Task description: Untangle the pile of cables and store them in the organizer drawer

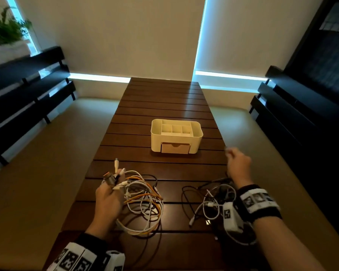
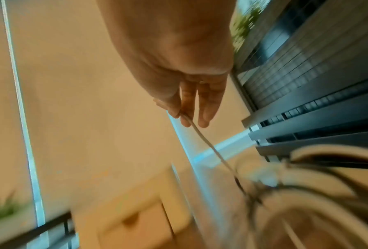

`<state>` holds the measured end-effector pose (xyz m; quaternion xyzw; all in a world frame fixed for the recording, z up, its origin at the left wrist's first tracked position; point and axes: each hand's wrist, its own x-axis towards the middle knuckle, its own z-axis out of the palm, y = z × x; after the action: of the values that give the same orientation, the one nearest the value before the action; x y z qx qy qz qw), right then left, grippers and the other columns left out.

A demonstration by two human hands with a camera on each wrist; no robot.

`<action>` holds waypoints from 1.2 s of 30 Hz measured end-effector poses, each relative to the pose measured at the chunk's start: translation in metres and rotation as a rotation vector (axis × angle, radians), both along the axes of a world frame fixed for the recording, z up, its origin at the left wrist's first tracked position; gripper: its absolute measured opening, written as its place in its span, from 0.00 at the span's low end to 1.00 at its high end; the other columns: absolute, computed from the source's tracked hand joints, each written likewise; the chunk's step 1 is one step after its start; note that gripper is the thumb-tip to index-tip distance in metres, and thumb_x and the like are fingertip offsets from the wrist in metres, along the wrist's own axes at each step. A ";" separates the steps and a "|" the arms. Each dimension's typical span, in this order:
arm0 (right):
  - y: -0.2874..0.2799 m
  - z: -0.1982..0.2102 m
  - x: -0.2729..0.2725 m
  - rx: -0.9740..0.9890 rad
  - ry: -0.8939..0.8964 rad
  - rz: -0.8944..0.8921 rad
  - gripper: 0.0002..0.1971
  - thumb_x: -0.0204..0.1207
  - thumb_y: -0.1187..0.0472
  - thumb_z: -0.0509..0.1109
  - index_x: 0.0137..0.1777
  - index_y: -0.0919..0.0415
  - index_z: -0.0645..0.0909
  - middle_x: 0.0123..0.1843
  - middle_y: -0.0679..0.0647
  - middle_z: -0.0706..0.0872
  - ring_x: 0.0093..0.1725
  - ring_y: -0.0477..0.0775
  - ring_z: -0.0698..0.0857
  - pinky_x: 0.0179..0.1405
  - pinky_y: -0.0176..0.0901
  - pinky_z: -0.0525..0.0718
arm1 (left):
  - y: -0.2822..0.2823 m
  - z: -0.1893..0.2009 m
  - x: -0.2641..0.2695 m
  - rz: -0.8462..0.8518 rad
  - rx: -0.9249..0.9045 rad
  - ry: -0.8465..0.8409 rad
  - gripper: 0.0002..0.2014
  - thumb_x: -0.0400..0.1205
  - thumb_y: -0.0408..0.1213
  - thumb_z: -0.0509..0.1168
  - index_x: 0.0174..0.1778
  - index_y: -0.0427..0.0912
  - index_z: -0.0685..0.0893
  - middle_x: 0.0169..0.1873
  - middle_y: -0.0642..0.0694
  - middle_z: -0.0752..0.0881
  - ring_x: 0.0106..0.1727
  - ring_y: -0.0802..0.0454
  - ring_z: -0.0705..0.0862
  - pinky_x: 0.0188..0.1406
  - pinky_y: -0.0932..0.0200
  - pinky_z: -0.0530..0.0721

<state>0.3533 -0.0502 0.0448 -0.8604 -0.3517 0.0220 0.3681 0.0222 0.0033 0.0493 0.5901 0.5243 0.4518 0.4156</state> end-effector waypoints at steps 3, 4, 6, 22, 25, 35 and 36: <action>-0.015 0.077 0.013 0.193 -0.056 0.000 0.10 0.81 0.63 0.62 0.57 0.65 0.81 0.51 0.63 0.87 0.51 0.60 0.83 0.48 0.46 0.76 | -0.001 0.009 -0.005 -0.045 -0.033 -0.071 0.15 0.84 0.27 0.60 0.31 0.42 0.75 0.27 0.48 0.76 0.29 0.56 0.74 0.30 0.58 0.73; -0.016 0.104 0.019 0.249 -0.083 0.030 0.08 0.81 0.63 0.63 0.54 0.63 0.82 0.49 0.59 0.87 0.49 0.58 0.84 0.49 0.45 0.77 | -0.001 0.011 -0.007 -0.055 -0.036 -0.072 0.13 0.83 0.24 0.59 0.33 0.40 0.75 0.28 0.47 0.76 0.30 0.54 0.74 0.32 0.57 0.73; -0.019 0.165 0.018 0.461 -0.092 0.131 0.06 0.78 0.61 0.66 0.44 0.49 0.82 0.40 0.49 0.87 0.39 0.49 0.85 0.45 0.48 0.84 | 0.001 0.011 -0.006 -0.086 -0.041 -0.069 0.08 0.83 0.23 0.58 0.41 0.36 0.78 0.28 0.47 0.76 0.30 0.54 0.74 0.32 0.56 0.73; -0.034 0.059 -0.162 0.415 0.763 0.468 0.17 0.83 0.66 0.57 0.68 0.54 0.76 0.36 0.49 0.76 0.29 0.40 0.72 0.33 0.33 0.74 | -0.010 0.025 0.031 -0.328 -0.277 -0.233 0.25 0.81 0.59 0.48 0.29 0.42 0.72 0.15 0.57 0.66 0.20 0.59 0.63 0.21 0.62 0.60; -0.033 0.046 -0.189 0.457 0.807 0.540 0.17 0.81 0.70 0.60 0.62 0.49 0.78 0.36 0.49 0.80 0.32 0.39 0.78 0.38 0.32 0.81 | -0.013 0.021 0.032 -0.412 -0.299 -0.250 0.29 0.74 0.66 0.46 0.35 0.45 0.80 0.16 0.57 0.68 0.20 0.60 0.63 0.21 0.63 0.60; -0.023 0.029 -0.218 0.588 0.751 0.371 0.07 0.73 0.67 0.72 0.40 0.54 0.87 0.36 0.54 0.87 0.32 0.47 0.85 0.35 0.37 0.84 | -0.027 0.022 0.035 -0.613 -0.429 -0.316 0.32 0.70 0.72 0.46 0.58 0.63 0.86 0.49 0.35 0.87 0.44 0.40 0.80 0.36 0.51 0.75; -0.022 0.026 -0.219 0.573 0.714 0.351 0.06 0.73 0.65 0.72 0.41 0.53 0.87 0.40 0.53 0.87 0.34 0.47 0.86 0.37 0.37 0.86 | -0.028 0.024 0.035 -0.623 -0.432 -0.320 0.32 0.70 0.72 0.46 0.59 0.63 0.86 0.51 0.37 0.88 0.47 0.38 0.81 0.40 0.45 0.79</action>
<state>0.1345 -0.0726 0.0713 -0.5911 -0.3353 0.2797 0.6782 0.0570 -0.0250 0.0731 0.5419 0.3322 0.2700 0.7233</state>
